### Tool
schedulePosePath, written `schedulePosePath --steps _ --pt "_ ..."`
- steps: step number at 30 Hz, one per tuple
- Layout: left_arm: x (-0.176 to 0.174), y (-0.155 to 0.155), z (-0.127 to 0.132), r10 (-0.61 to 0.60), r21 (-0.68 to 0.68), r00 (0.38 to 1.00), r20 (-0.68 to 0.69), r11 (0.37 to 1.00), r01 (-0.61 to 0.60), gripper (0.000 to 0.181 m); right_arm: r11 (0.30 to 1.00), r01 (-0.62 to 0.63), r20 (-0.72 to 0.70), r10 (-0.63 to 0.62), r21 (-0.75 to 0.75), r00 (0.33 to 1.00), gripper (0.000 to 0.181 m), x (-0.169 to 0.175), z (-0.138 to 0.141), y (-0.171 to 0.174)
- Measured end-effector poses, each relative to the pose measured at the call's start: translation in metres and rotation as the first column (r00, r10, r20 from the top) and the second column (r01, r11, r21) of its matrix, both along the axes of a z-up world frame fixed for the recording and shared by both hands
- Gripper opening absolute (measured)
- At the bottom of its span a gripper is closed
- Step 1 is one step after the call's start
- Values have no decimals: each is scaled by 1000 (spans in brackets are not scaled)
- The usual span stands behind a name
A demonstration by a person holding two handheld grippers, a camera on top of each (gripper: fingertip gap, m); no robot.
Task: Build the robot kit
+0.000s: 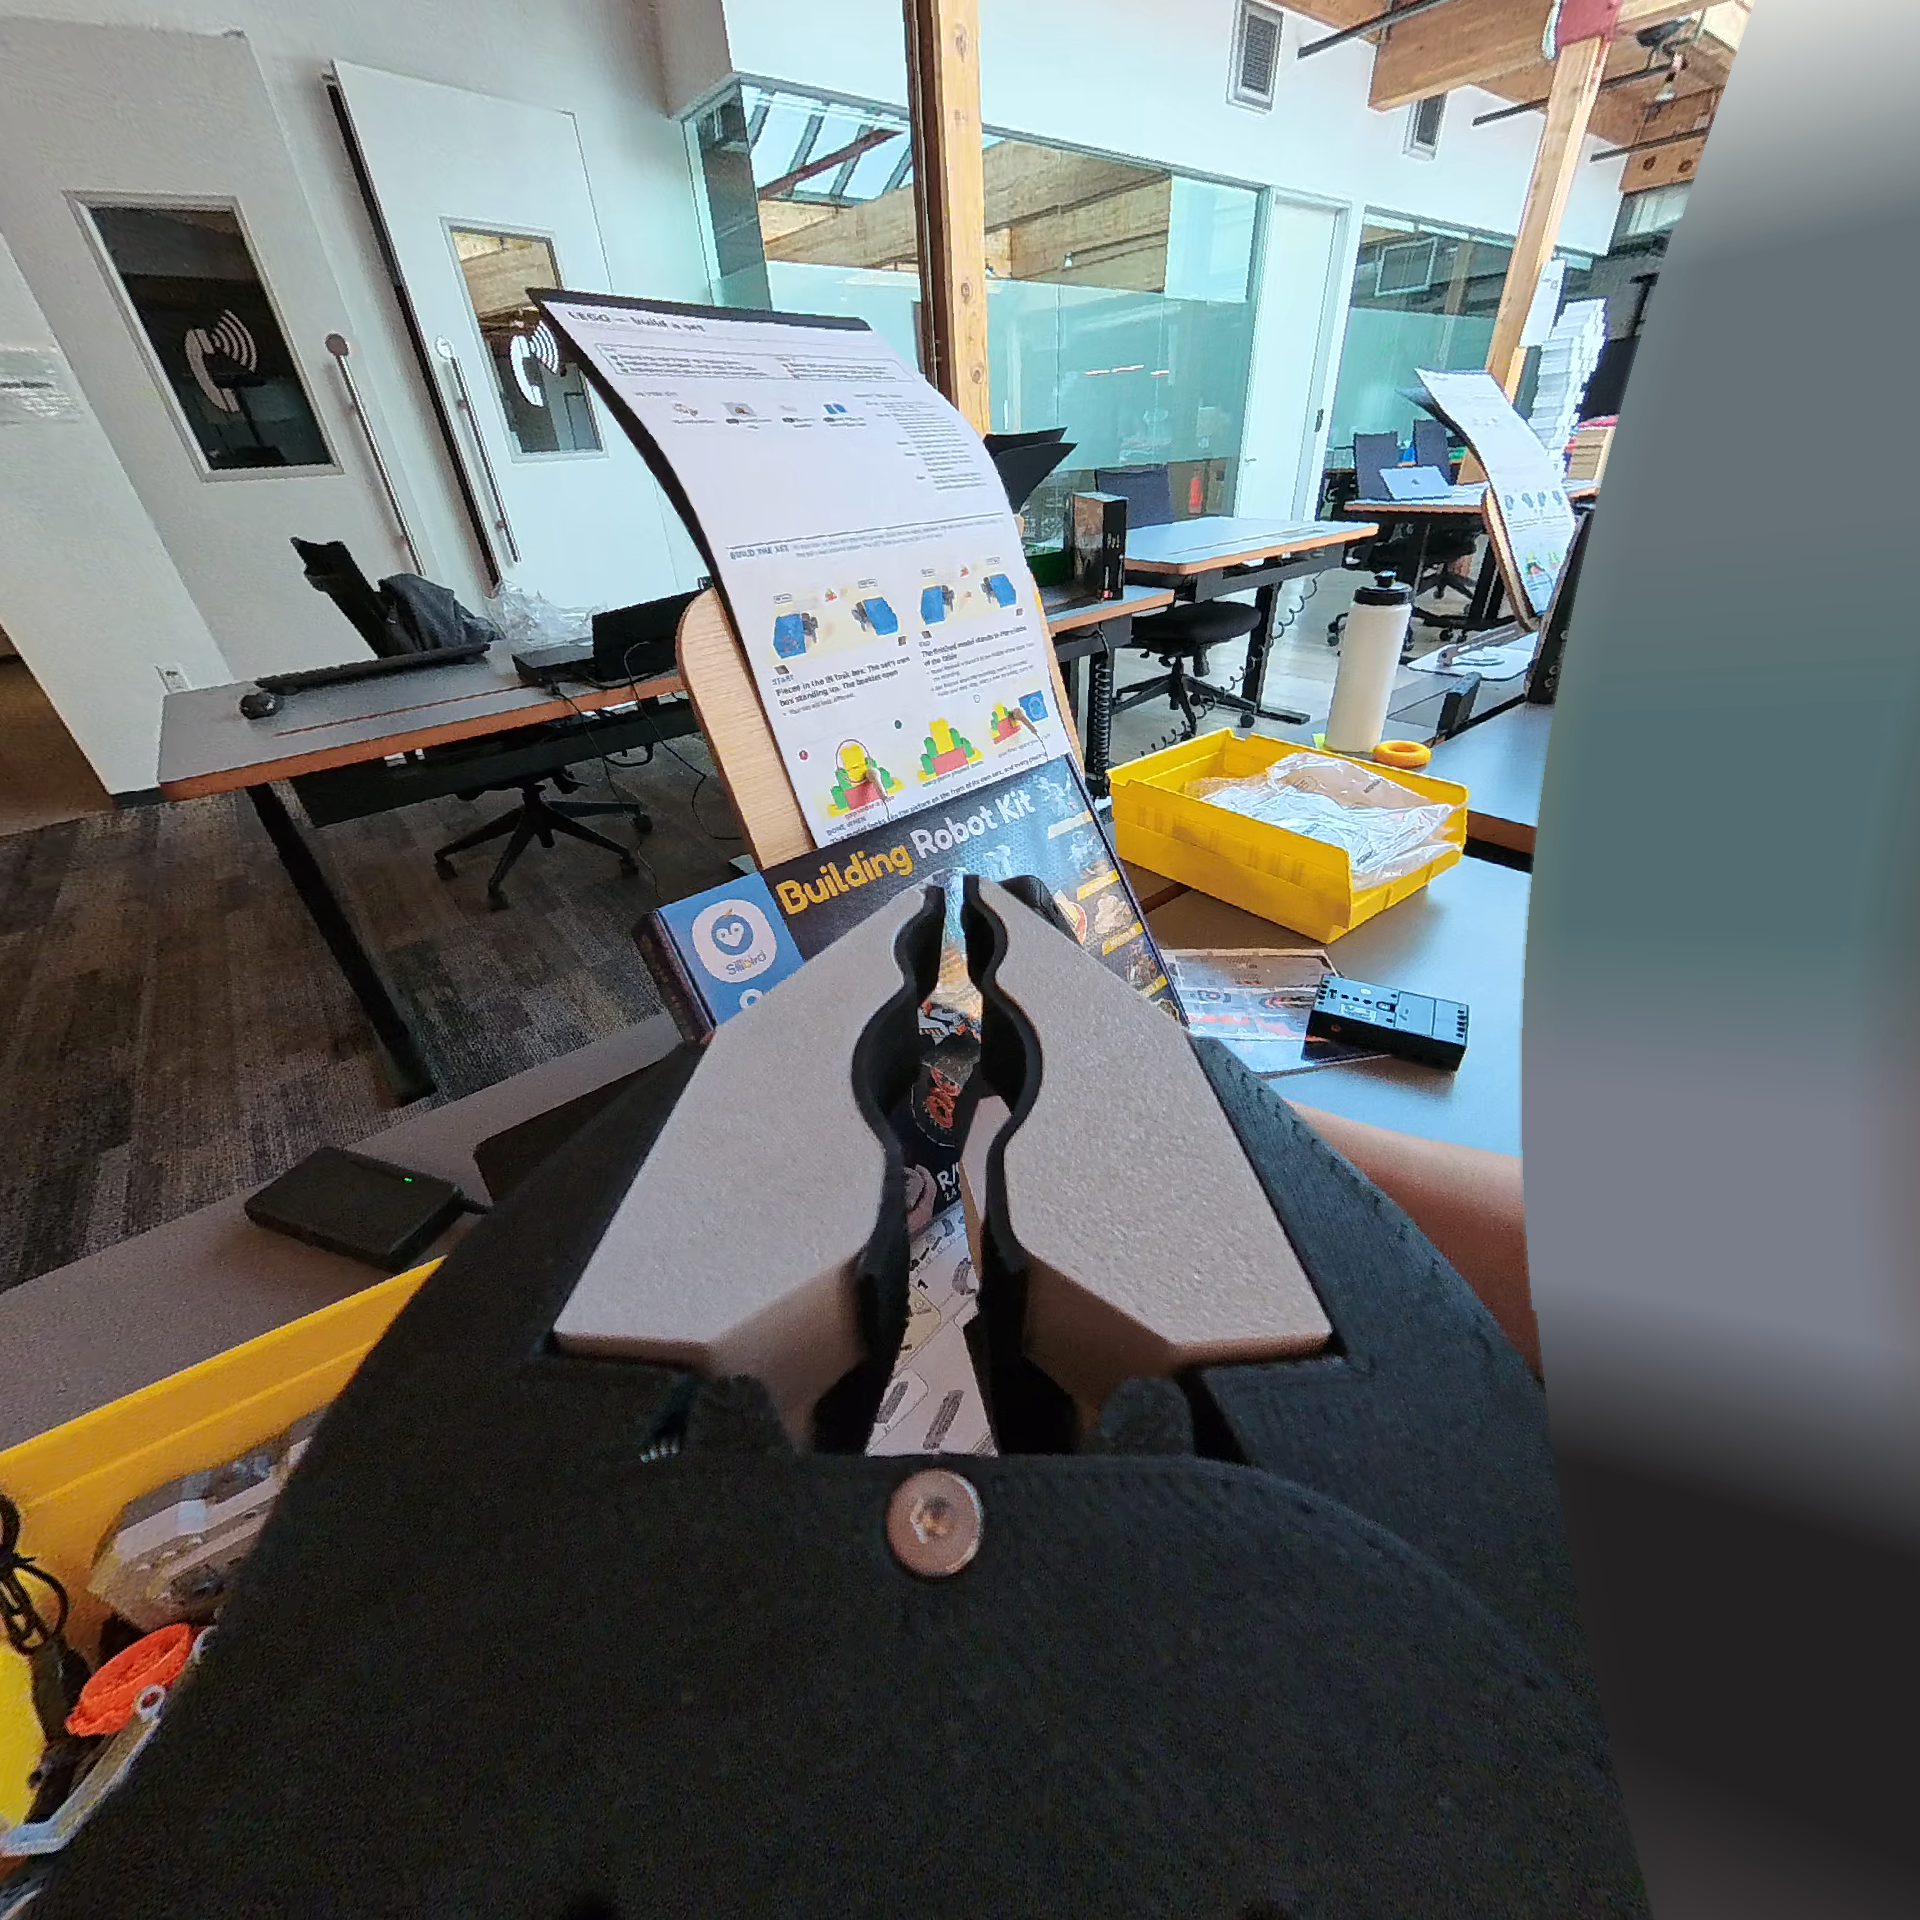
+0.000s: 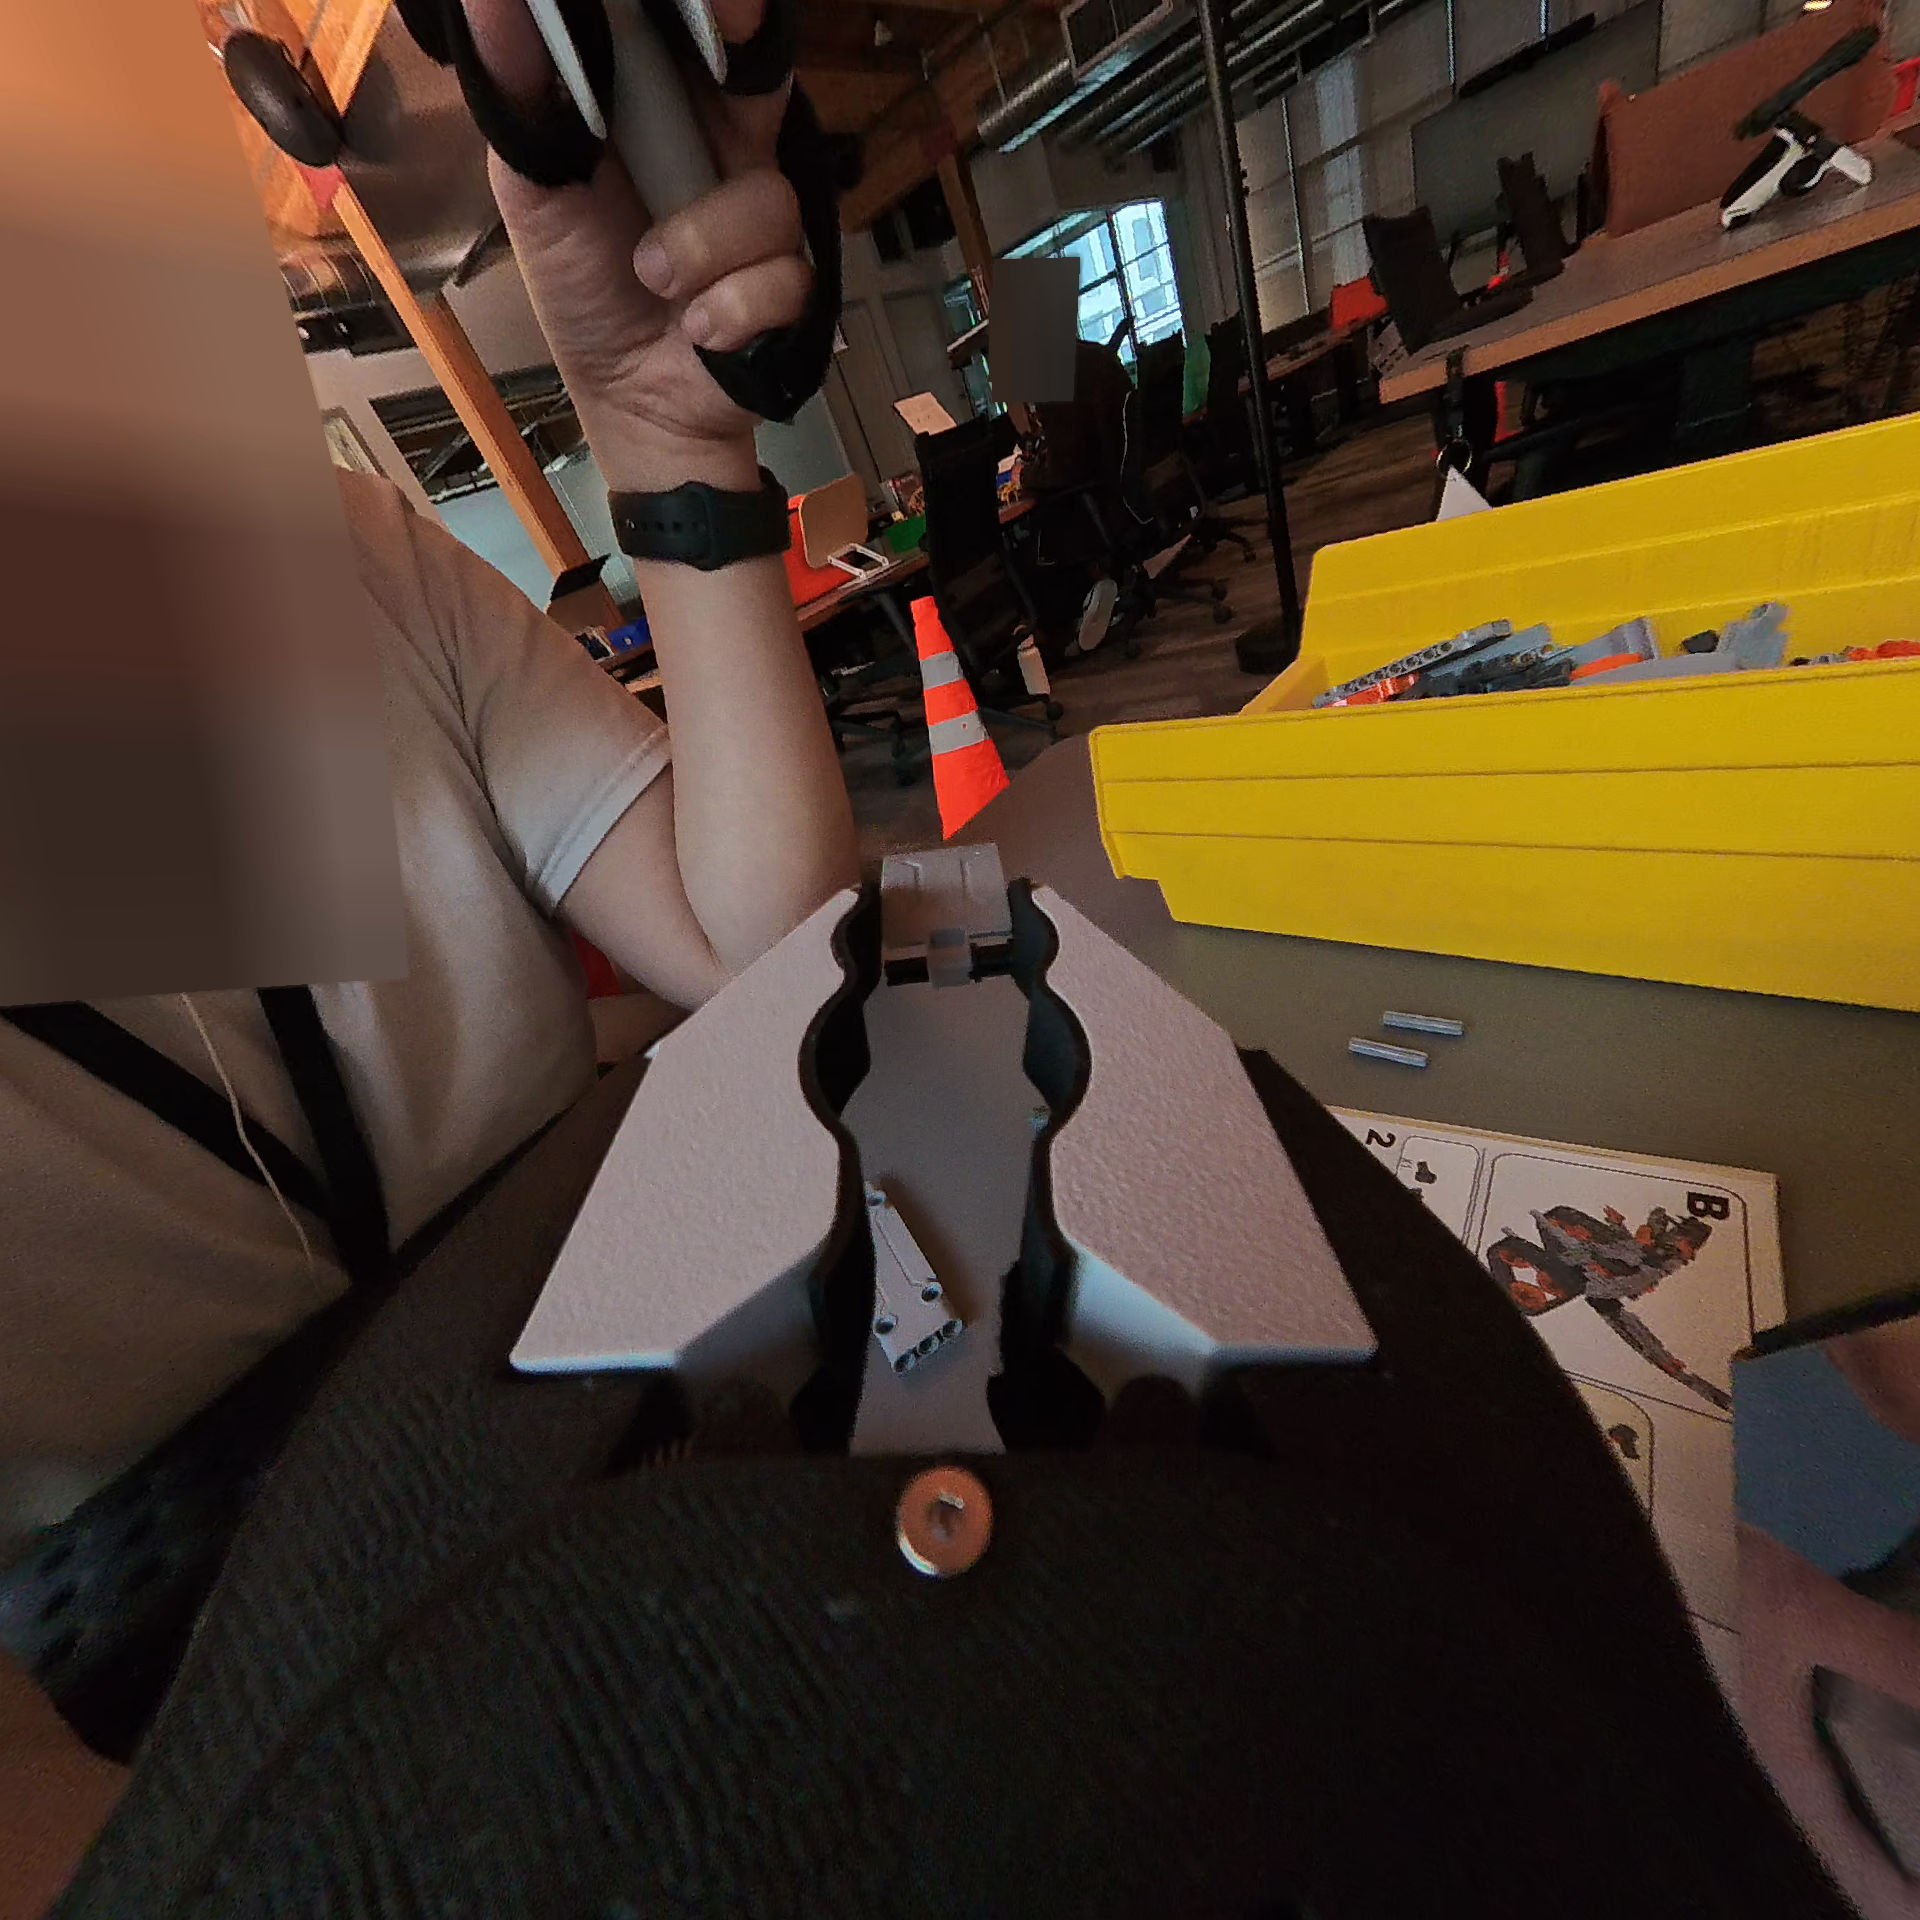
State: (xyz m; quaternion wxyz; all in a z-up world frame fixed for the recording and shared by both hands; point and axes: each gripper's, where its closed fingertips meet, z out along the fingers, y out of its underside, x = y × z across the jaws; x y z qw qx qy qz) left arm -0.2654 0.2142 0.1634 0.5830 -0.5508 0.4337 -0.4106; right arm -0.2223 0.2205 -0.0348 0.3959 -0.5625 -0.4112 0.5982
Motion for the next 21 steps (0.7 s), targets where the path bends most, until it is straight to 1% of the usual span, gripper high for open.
schedulePosePath --steps 5,7,11,19,21 --pt "-2 -2 0 -4 5 1000 -5 1000 4 1 999 -16 -19 17 30 1000 24 2 6 -5" --pt "-3 -2 1 -4 5 1000 4 1000 4 1 997 -33 -49 37 68 998 24 3 12 -11" --pt "-4 -2 2 -4 5 1000 4 1000 4 2 990 -61 -56 68 129 996 24 2 18 -21" --pt "-2 -4 0 -10 8 1000 -7 1000 10 1 993 -62 -92 72 99 993 24 6 30 -21" --pt "-3 -4 1 -9 6 1000 -3 1000 9 1 995 -46 -82 53 90 995 24 5 30 -18"
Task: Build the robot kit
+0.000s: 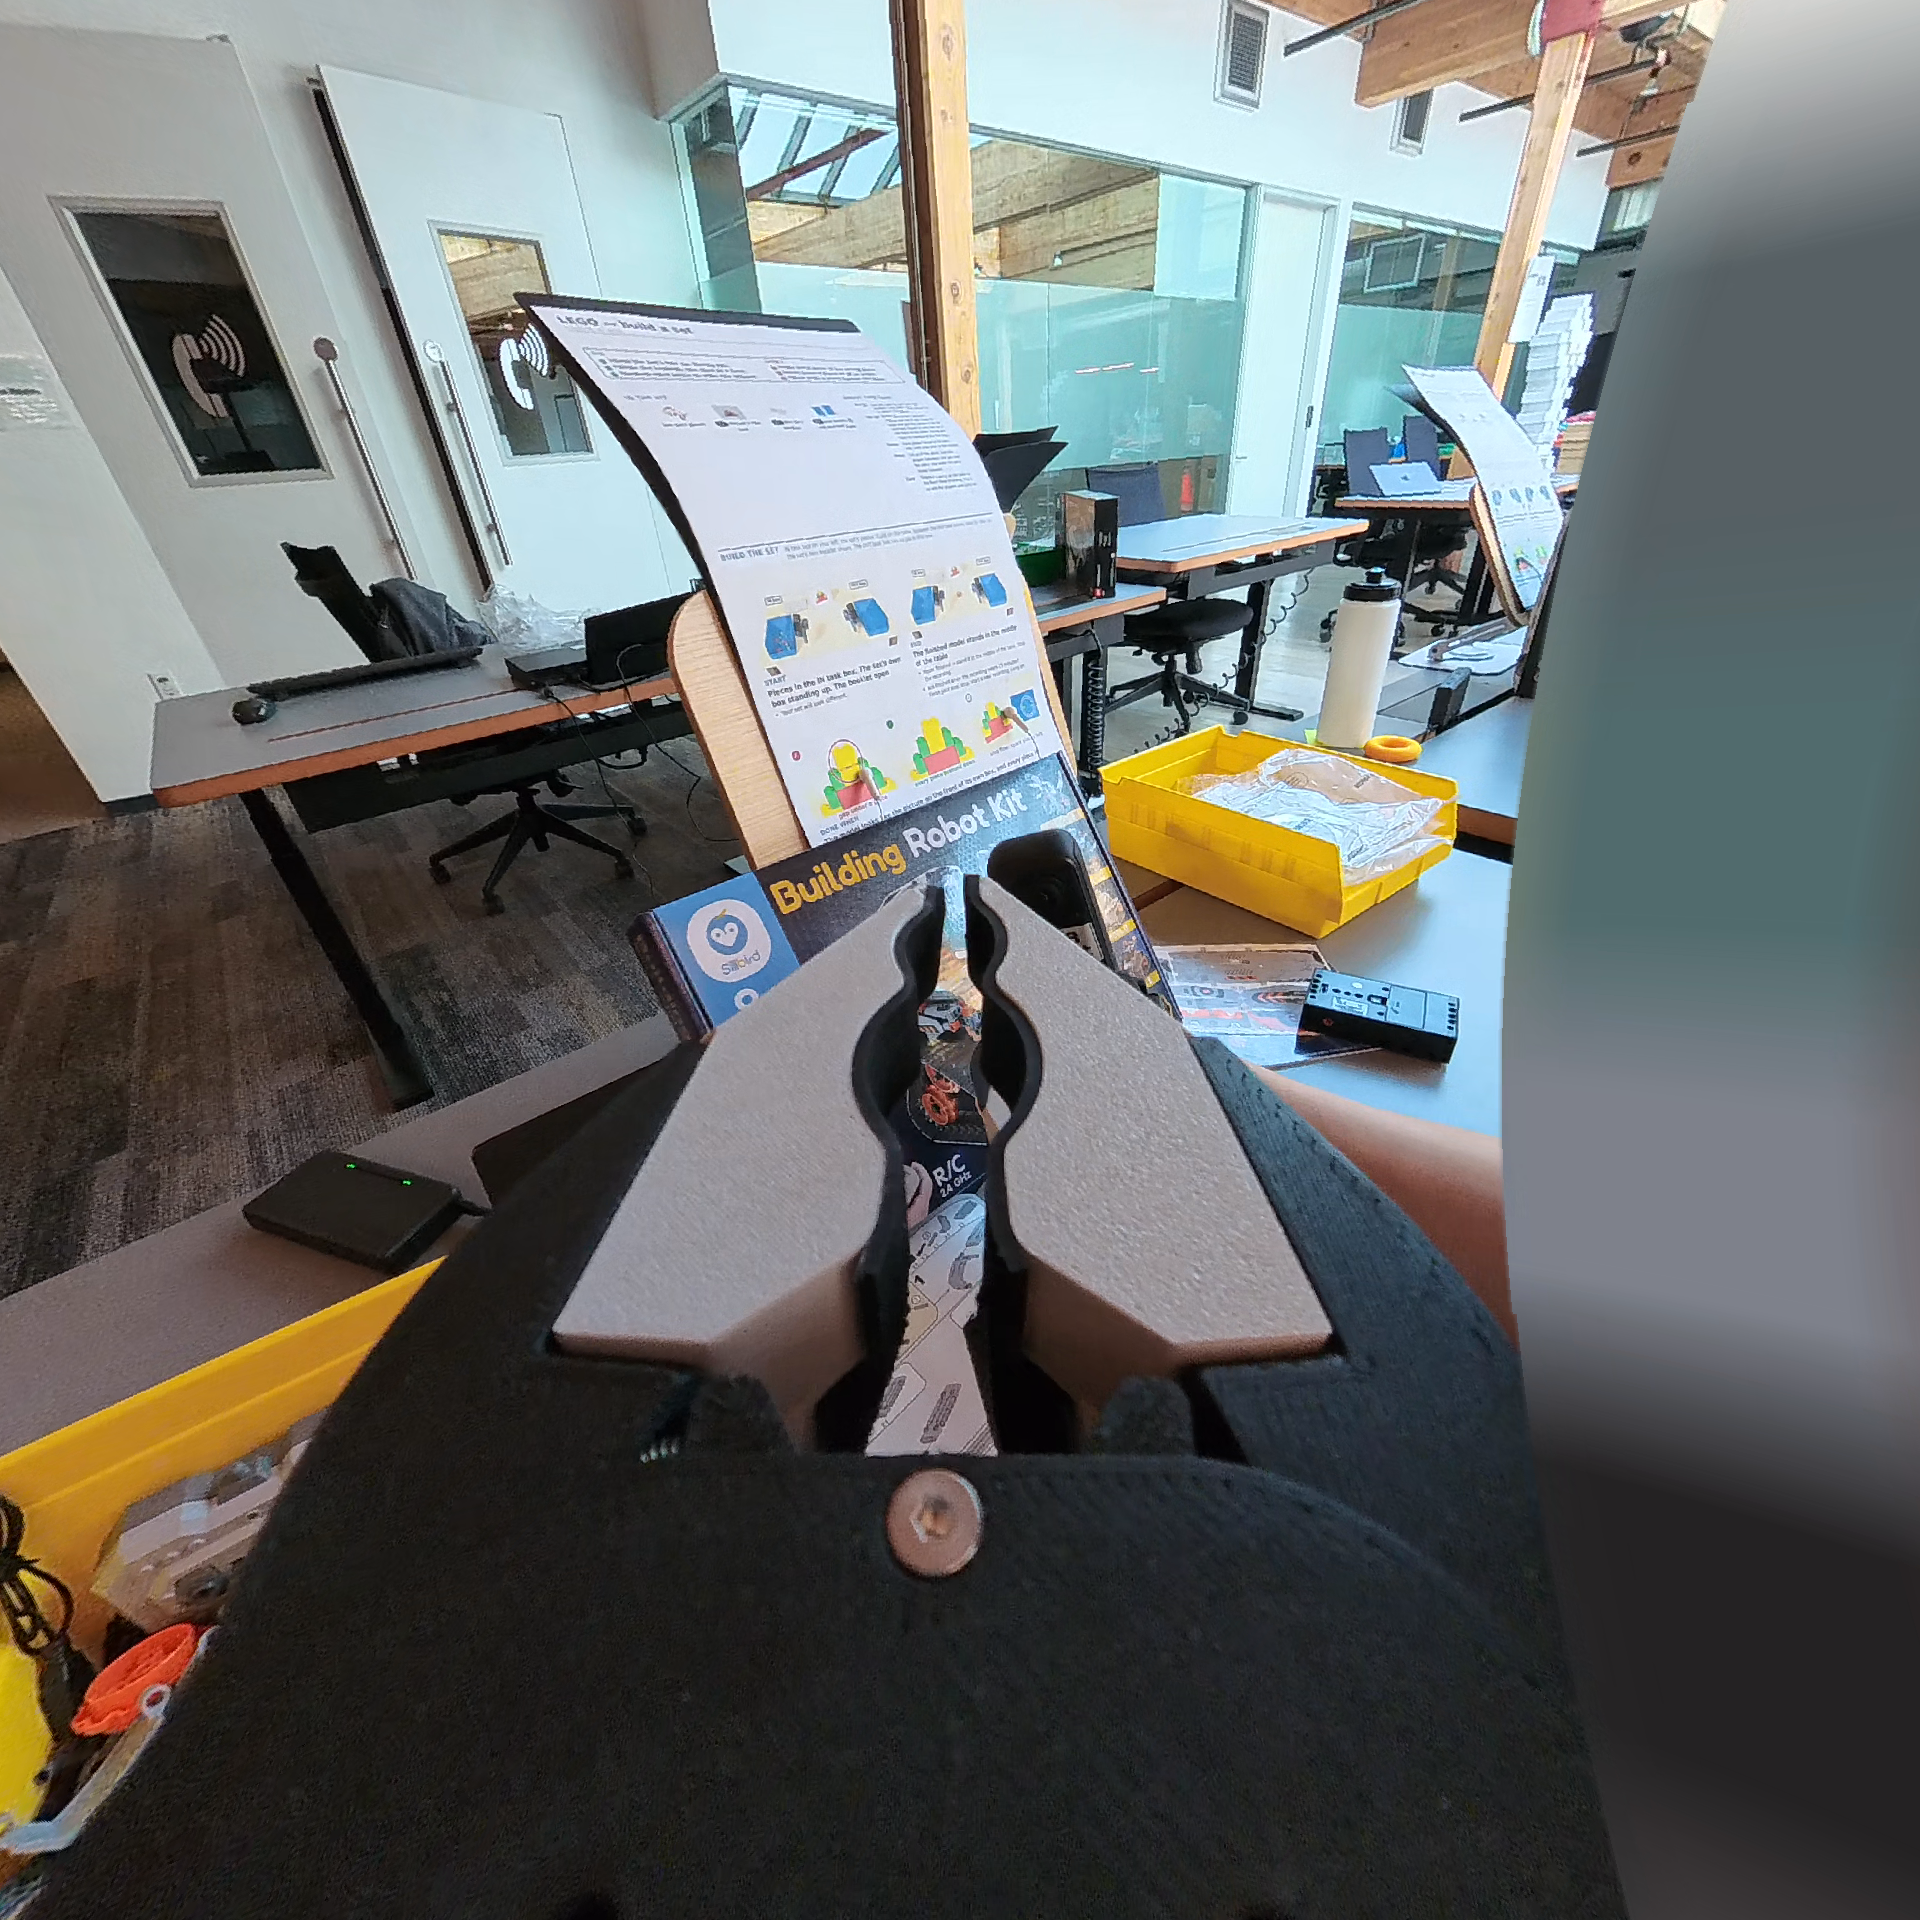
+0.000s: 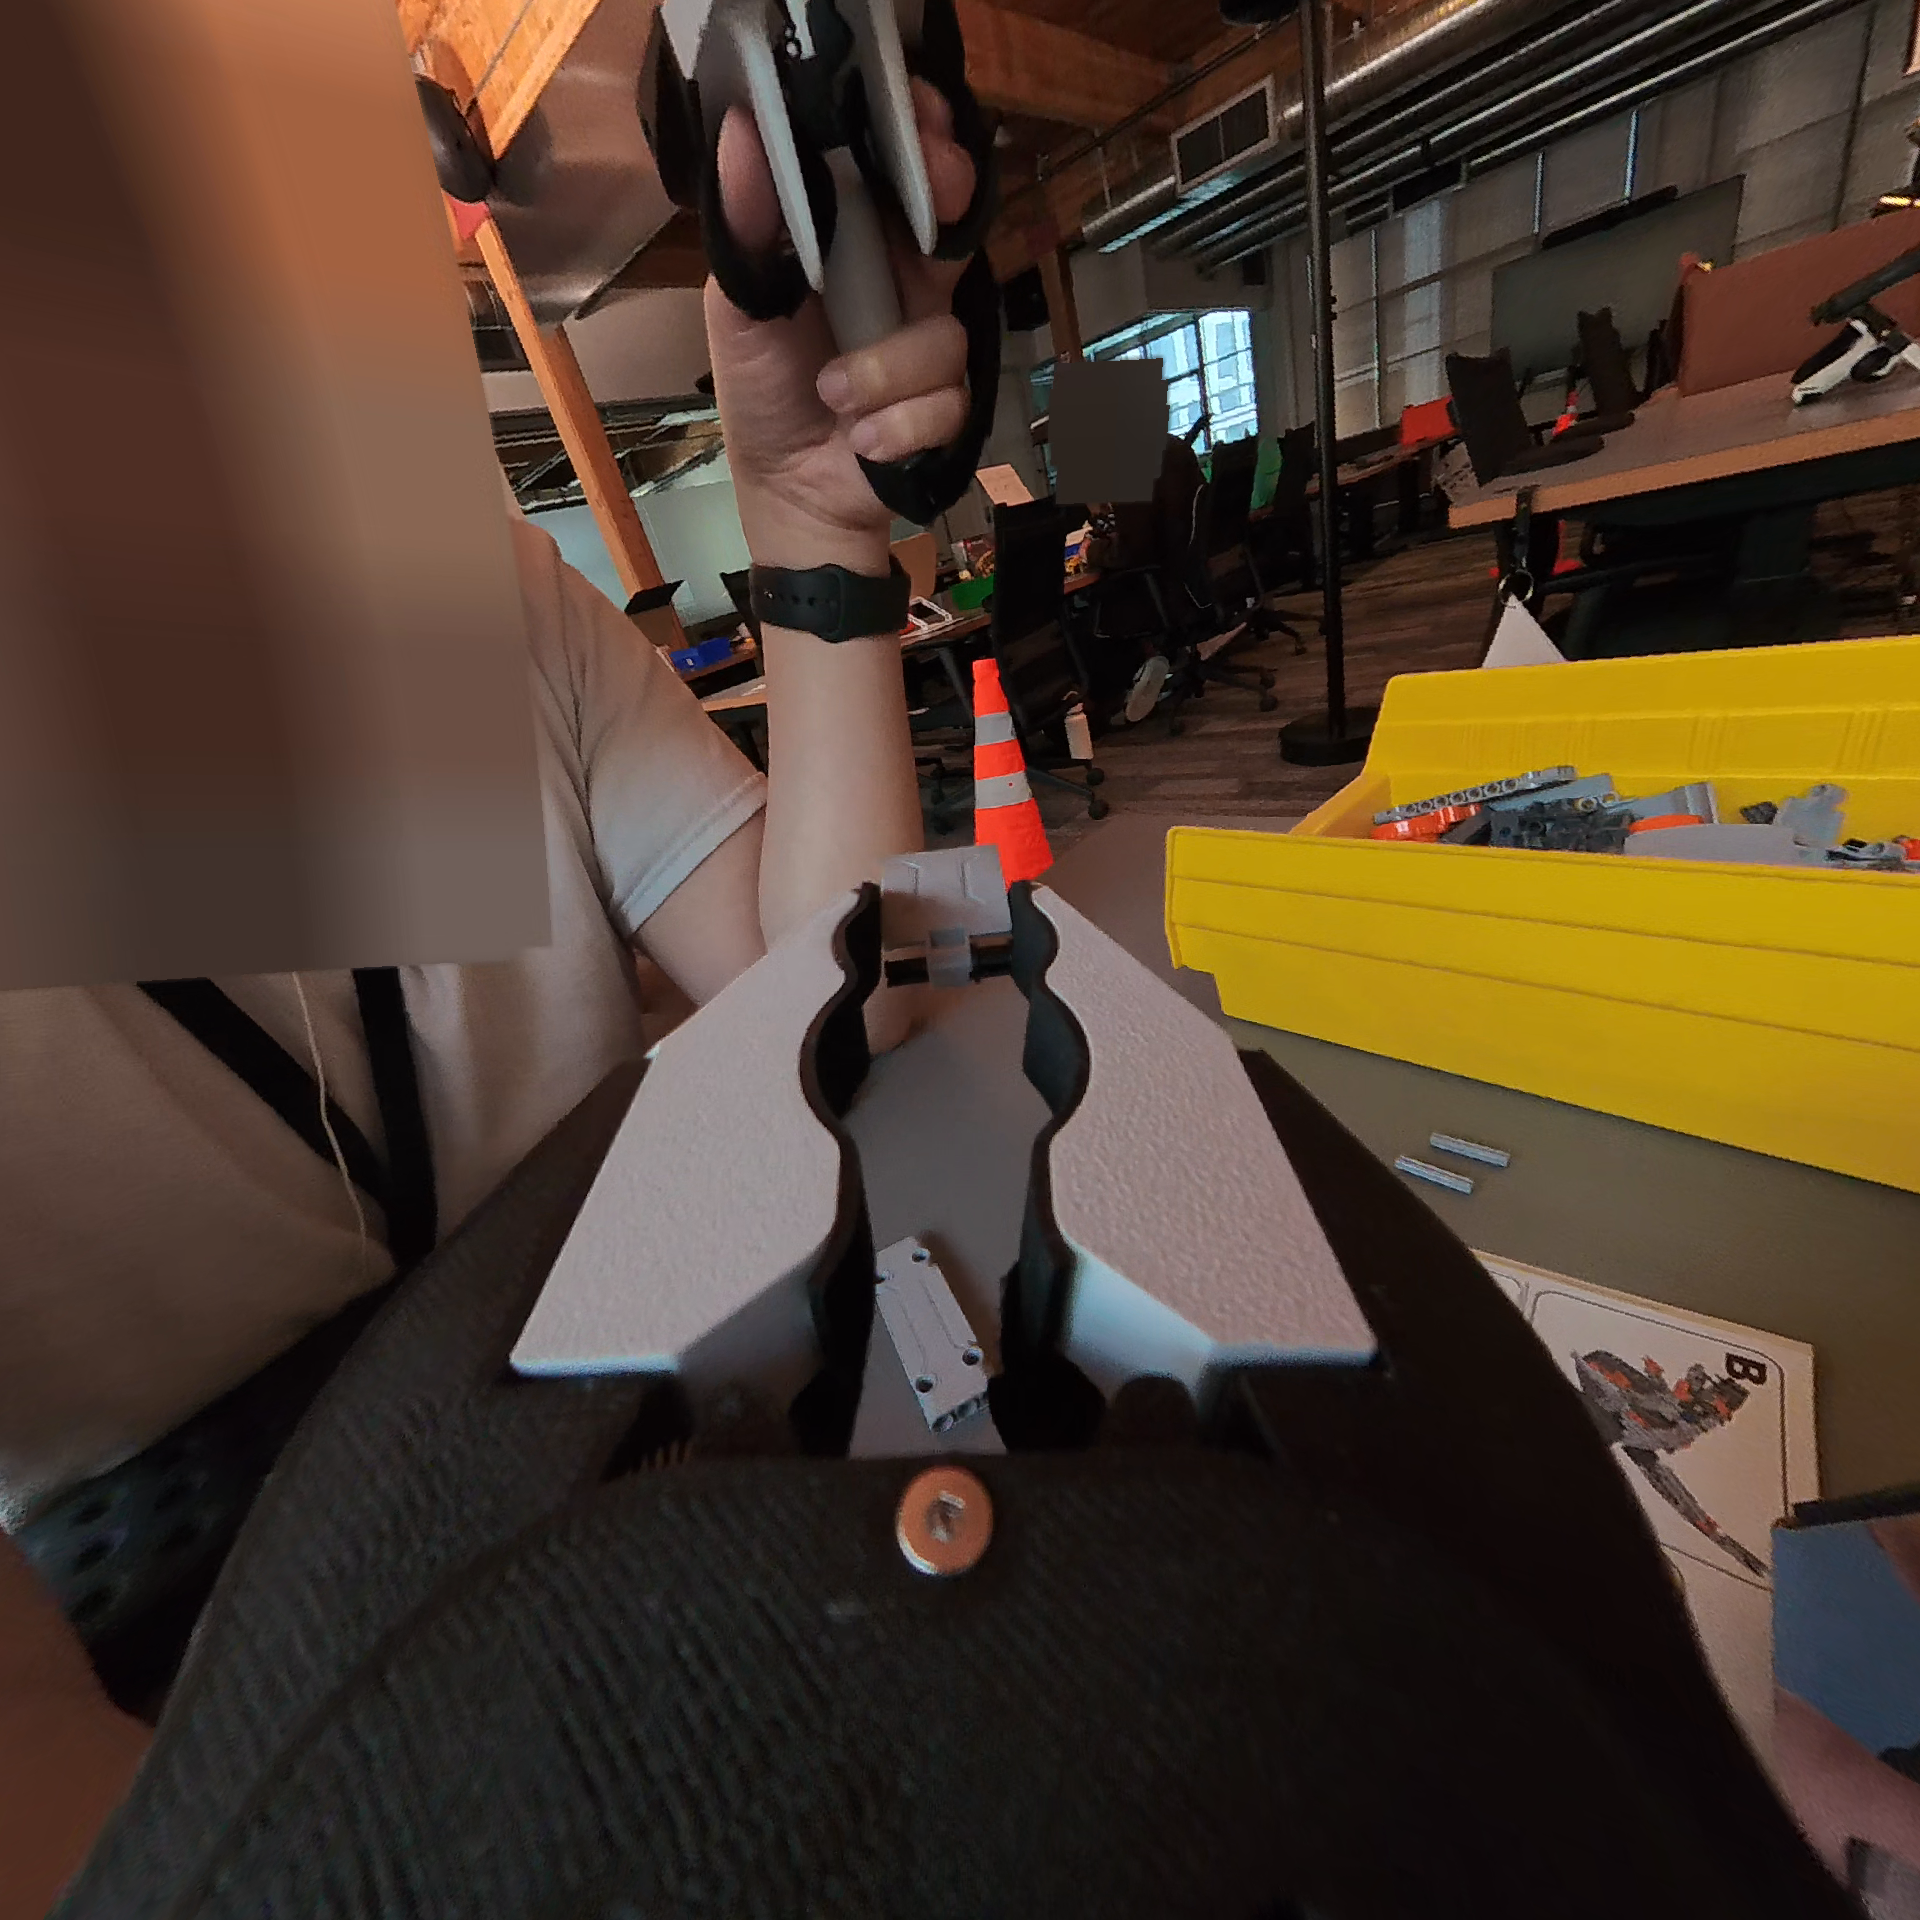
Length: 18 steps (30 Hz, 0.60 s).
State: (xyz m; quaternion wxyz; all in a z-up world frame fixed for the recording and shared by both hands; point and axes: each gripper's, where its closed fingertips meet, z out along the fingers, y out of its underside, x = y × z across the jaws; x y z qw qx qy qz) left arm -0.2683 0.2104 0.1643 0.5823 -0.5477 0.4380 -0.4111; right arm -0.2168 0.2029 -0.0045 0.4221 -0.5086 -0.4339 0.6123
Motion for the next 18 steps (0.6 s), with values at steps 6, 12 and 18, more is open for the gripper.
schedulePosePath --steps 6,12,18 --pt "-2 1 1 3 -3 1000 7 1000 -3 2 1000 2 59 -4 24 998 24 -8 -4 -2" --pt "-1 0 -1 -1 -6 1000 -7 1000 1 2 1000 7 52 -8 24 999 24 -6 -3 -2" --pt "0 -1 -1 -3 -4 1000 -7 1000 3 2 1000 8 41 -10 27 999 24 -4 0 -2"
